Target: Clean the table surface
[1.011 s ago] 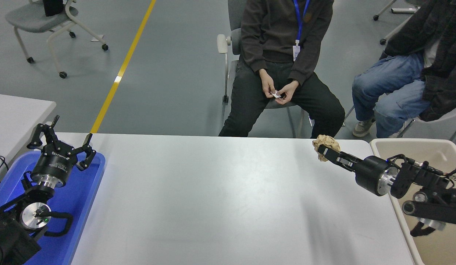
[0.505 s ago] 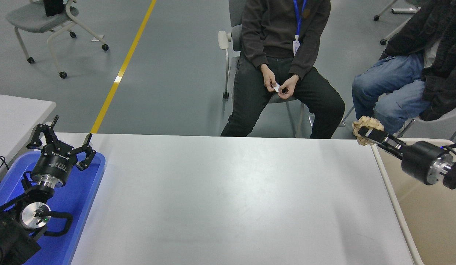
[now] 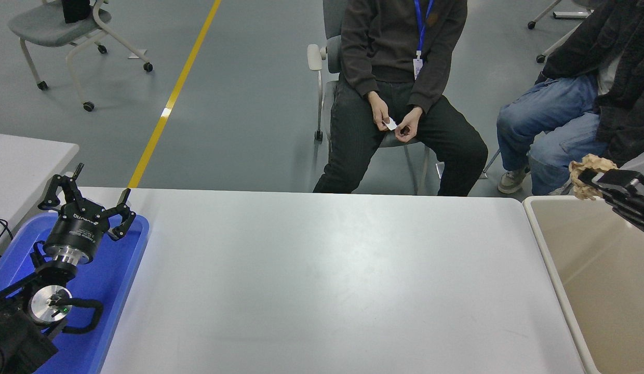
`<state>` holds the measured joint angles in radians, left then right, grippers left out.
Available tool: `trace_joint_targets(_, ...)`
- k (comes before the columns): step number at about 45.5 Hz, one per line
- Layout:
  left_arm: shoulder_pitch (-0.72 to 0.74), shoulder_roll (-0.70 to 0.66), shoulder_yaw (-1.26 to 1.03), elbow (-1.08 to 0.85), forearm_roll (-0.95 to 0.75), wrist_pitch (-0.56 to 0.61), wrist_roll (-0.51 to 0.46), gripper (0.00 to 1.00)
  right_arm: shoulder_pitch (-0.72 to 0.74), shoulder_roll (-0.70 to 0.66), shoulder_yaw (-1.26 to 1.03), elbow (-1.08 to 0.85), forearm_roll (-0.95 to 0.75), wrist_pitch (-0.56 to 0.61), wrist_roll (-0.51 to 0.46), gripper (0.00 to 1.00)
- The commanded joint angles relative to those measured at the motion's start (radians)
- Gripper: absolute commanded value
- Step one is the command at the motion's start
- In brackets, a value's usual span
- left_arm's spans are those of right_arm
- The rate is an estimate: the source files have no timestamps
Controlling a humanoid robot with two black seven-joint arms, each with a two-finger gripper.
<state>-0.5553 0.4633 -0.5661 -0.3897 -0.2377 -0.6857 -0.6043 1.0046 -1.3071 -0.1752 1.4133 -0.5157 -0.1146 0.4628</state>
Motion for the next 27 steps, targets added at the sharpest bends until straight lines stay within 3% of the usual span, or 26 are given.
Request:
trace_joint_targets(1,0.0,0.0,0.0,0.0,0.0,0.0,0.0,1.0,-0.086,0.015,0.003,-0.1,0.103,0.018,0.042,0.0)
trace_joint_targets(27,0.0,0.0,0.0,0.0,0.0,0.0,0.0,1.0,-0.317,0.295,0.008,-0.545,0.278,0.035,0.053,0.0)
